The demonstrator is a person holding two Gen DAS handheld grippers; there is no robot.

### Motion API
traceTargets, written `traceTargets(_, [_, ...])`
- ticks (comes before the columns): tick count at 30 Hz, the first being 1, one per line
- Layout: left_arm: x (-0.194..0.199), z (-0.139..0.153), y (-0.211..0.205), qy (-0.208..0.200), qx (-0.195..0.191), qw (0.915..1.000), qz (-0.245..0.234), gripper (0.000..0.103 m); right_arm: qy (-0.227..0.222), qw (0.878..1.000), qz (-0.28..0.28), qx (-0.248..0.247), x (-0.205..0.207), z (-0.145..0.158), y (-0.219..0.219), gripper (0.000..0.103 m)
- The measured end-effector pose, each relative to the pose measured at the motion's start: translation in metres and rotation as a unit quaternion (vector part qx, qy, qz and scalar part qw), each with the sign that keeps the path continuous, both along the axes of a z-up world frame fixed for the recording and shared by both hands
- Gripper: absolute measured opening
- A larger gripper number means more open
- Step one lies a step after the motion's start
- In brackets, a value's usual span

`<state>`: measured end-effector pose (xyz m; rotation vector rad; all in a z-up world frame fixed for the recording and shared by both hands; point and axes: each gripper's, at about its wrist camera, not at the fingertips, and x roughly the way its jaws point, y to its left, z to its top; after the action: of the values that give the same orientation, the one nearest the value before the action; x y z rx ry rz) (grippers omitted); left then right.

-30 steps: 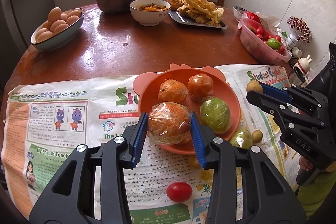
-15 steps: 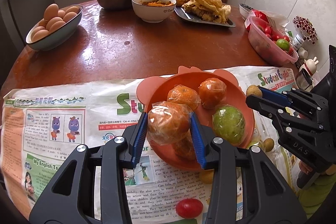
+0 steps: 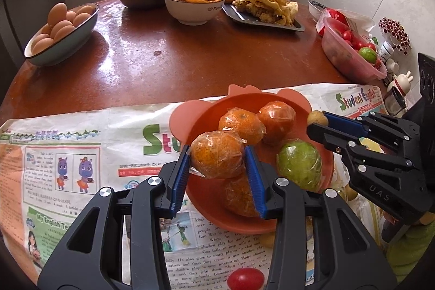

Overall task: Organize fruits
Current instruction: 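Lower both fruits into the plate and open both tools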

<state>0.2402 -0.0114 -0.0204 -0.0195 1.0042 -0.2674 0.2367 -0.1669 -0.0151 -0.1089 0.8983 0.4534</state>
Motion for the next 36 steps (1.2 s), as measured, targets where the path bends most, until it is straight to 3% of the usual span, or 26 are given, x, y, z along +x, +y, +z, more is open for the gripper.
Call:
traceTargets(15, [0.000, -0.005, 0.000, 0.006, -0.004, 1.0000, -0.002, 0.032, 0.009, 1.000, 0.001, -0.002, 0.005, -0.003, 0.004, 0.026])
traceTargets(20, [0.000, -0.006, 0.000, 0.006, -0.003, 1.0000, -0.004, 0.032, 0.002, 1.000, -0.004, -0.001, 0.002, 0.001, 0.002, 0.039])
traceTargets(33, [-0.005, 0.001, 0.001, 0.000, 0.000, 1.0000, 0.000, 0.032, -0.001, 1.000, -0.015, 0.000, -0.004, 0.006, -0.005, 0.050])
traceTargets(36, [-0.007, 0.005, 0.003, -0.005, 0.001, 1.0000, 0.003, 0.042, -0.002, 1.000, -0.019, 0.000, -0.005, 0.007, -0.007, 0.052])
